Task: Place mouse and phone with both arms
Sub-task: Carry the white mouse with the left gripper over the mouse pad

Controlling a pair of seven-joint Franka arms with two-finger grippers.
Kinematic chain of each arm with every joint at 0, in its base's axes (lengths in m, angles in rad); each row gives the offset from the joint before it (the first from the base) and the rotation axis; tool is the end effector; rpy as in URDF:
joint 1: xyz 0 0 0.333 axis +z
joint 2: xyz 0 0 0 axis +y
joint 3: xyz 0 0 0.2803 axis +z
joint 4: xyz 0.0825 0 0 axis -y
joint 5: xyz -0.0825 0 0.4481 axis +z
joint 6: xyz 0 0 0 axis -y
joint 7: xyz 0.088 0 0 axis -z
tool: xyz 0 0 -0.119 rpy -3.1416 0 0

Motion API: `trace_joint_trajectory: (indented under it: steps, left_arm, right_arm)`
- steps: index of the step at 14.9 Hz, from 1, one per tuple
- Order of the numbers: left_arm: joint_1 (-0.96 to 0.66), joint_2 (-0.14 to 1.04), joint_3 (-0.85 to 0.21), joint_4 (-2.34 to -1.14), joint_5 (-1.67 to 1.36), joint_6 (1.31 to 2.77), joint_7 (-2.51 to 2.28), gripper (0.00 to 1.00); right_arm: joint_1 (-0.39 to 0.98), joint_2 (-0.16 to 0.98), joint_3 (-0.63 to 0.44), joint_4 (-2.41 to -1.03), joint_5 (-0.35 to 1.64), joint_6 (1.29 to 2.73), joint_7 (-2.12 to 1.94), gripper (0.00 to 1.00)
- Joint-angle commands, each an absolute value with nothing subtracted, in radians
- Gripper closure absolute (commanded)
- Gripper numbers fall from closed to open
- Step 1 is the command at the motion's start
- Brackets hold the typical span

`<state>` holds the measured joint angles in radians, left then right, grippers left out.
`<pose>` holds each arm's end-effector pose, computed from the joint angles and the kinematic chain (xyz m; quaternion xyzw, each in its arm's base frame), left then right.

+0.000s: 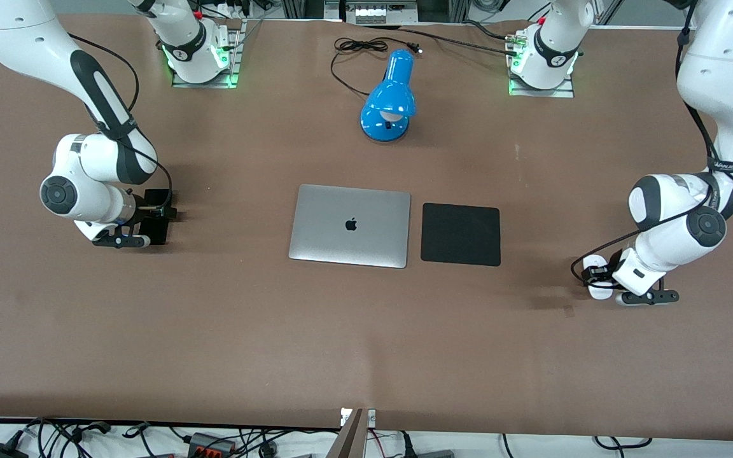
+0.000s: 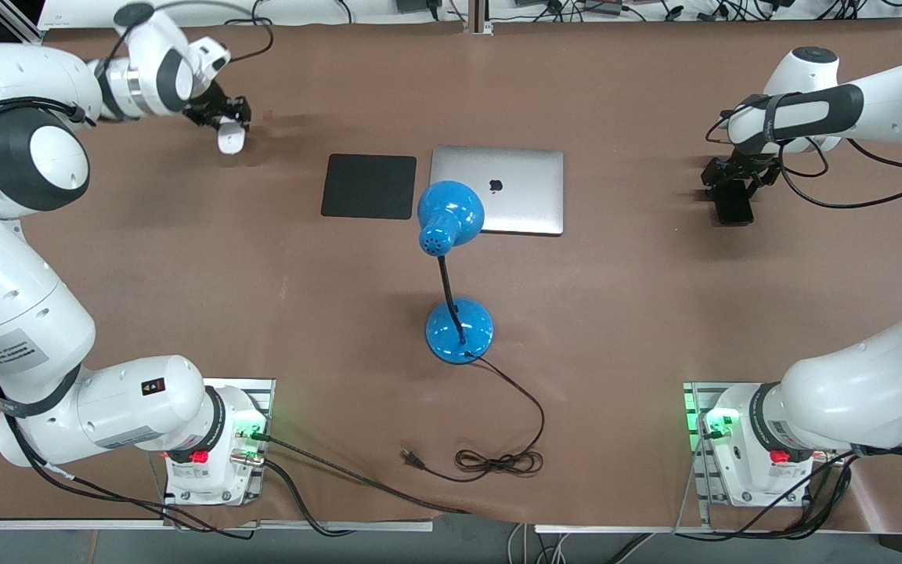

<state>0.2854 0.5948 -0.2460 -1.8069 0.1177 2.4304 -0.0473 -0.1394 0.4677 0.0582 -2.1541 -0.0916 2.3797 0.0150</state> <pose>0.6826 0.0294 0.1385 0.9990 0.0216 0.0248 0.0286 0.5497 -0.0427 0.0619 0.9926 -0.0126 -0.1202 0.0100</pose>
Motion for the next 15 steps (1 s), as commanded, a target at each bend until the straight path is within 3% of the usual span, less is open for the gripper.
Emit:
trace_joint_trajectory:
  steps: [1, 3, 5, 8, 9, 12, 15]
  left_arm:
    - [0.285, 0.552, -0.371, -1.763, 0.137, 2.284, -0.093, 0.58]
    - [0.266, 0.557, -0.441, -1.763, 0.137, 2.275, -0.190, 0.58]
    - [0.185, 0.572, -0.448, -1.766, 0.137, 2.273, -0.257, 0.58]
    - [0.066, 0.600, -0.440, -1.769, 0.138, 2.283, -0.385, 0.60]
    - [0.036, 0.607, -0.439, -1.772, 0.140, 2.284, -0.417, 0.62]
    - [0.009, 0.627, -0.439, -1.784, 0.225, 2.284, -0.466, 0.62]
    - [-0.006, 0.637, -0.440, -1.825, 0.297, 2.307, -0.578, 0.62]
  right_arm:
    - [-0.155, 0.476, 0.066, -2.161, -0.081, 2.401, 0.006, 0.00]
    - [-0.158, 0.477, 0.066, -2.161, -0.081, 2.401, 0.011, 0.00]
    - [-0.158, 0.477, 0.064, -2.161, -0.081, 2.396, 0.011, 0.00]
    - [-0.156, 0.476, 0.066, -2.158, -0.081, 2.393, 0.012, 0.50]
    - [-0.156, 0.474, 0.066, -2.157, -0.081, 2.391, 0.012, 0.62]
    - [-0.153, 0.453, 0.066, -2.154, -0.083, 2.381, 0.009, 0.81]
    - [-0.146, 0.427, 0.067, -2.152, -0.083, 2.349, 0.009, 0.86]
